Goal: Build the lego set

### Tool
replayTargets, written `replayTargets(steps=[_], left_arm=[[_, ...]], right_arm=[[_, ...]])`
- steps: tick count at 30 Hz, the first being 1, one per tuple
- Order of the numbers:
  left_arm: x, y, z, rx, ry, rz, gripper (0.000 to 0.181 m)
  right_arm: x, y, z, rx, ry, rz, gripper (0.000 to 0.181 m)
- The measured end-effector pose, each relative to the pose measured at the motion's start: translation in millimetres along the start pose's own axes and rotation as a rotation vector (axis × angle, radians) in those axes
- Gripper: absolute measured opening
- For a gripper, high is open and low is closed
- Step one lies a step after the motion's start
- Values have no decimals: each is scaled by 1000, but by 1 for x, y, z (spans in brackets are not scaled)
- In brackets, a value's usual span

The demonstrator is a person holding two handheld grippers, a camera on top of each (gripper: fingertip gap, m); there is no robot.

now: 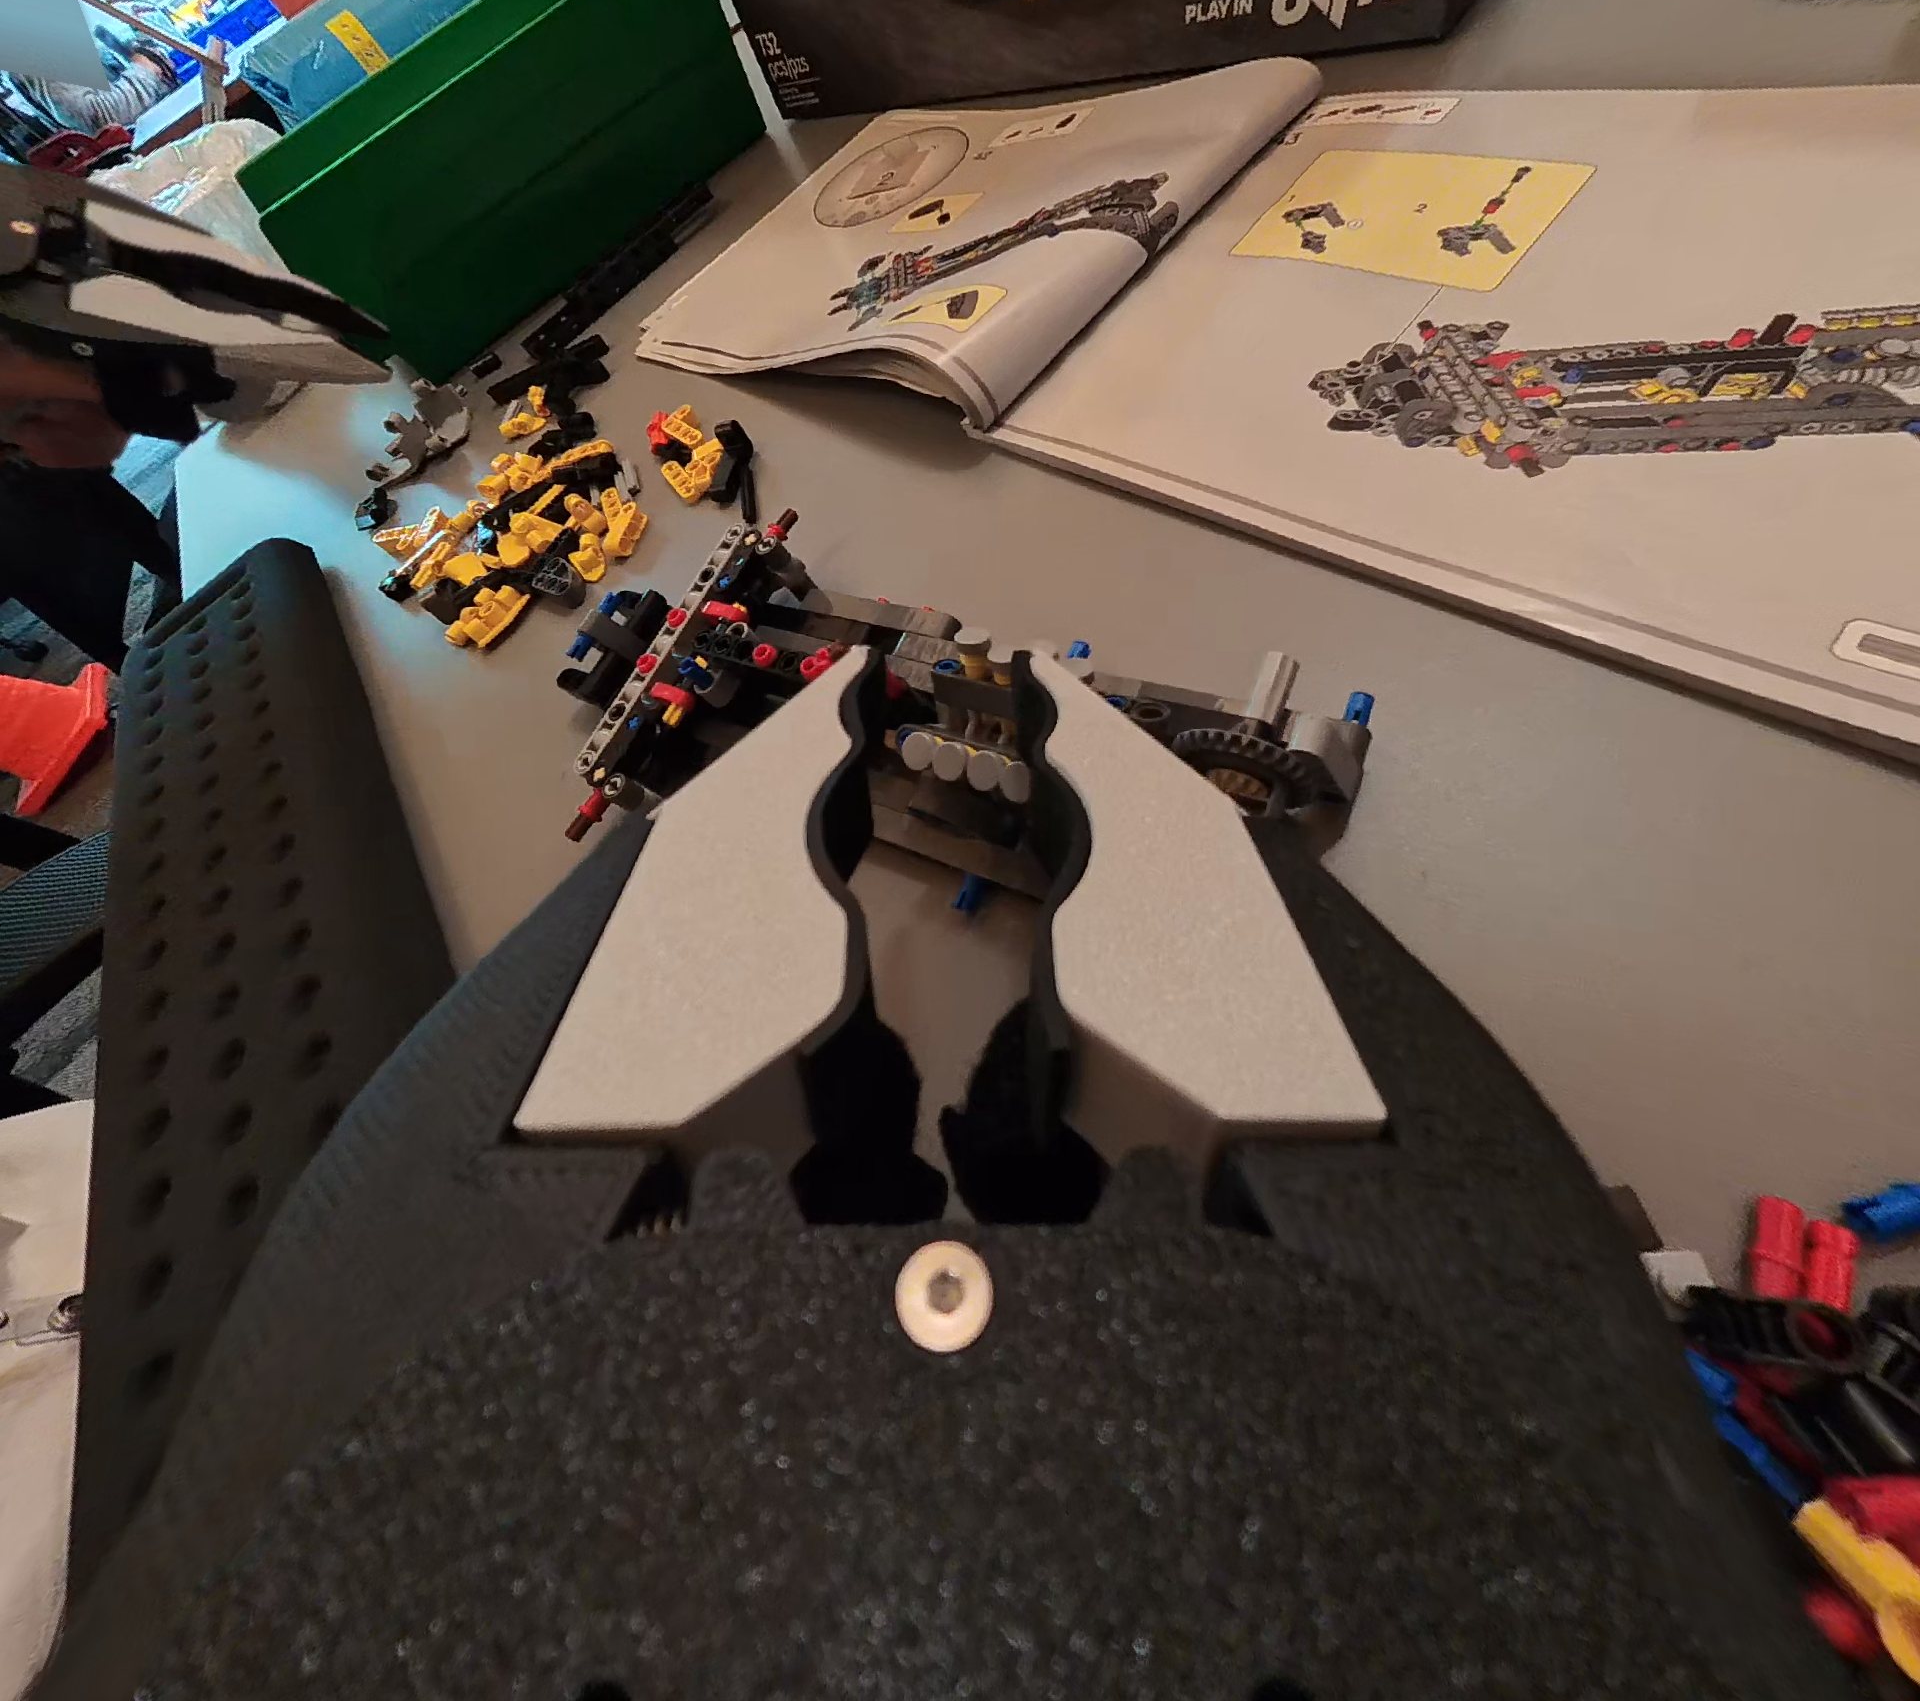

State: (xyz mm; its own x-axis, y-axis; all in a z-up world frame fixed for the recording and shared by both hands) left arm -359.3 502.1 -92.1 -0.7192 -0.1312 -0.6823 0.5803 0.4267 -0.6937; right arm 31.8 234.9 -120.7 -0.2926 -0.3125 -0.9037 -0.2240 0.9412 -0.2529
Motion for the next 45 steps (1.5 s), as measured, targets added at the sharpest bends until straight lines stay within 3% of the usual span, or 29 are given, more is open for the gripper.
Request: replayTargets(steps=[3, 10, 19, 22, 23, 24, 29, 33, 38, 42, 45], left_arm=[[-8, 20, 12, 101, 170, -36, 31], [-7, 49, 2, 262, 271, -192, 30], [-13, 58, -3, 318, 255, -216, 21], [-12, 56, -3, 307, 256, -216, 20], [-11, 54, -4, 292, 255, -208, 3], [-11, 50, -5, 270, 247, -186, 4], [-3, -2, -21, 108, 106, 3, 3], [22, -30, -20, 36, -43, 117, 3], [49, -23, -9, 7, -7, 43, 17], [28, -15, 7, 57, 21, 118, 25], [18, -10, 17, 83, 216, 111, 19]], right_arm=[[0, -1, 0, 4, -3, 1, 22], [0, -2, 1, 5, 7, 10, 23], [1, -1, 2, 2, 7, -2, 23], [1, -1, 2, 0, 9, -2, 23], [1, 0, 2, 0, 8, -3, 23], [1, 0, 1, 0, 7, -4, 23], [1, 0, 1, -2, 11, -3, 23], [2, 1, 1, -9, 11, -16, 23], [3, 3, -1, -11, 2, -26, 23], [2, 2, 0, -5, 5, -18, 23], [2, 1, 1, -2, 10, -10, 22]])
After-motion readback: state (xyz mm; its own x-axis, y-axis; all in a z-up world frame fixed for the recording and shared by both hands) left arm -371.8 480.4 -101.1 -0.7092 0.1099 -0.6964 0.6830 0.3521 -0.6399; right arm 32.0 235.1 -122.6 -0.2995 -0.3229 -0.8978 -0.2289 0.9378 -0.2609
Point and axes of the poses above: each gripper's, where its closed fingertips meet, y out along the fingers, x out of its underside, z = x × y across the jaws, the point moved 9 cm from there along -y, back along the fingers, and after that the axes turned 8 degrees about z, right-handed, at the moved point
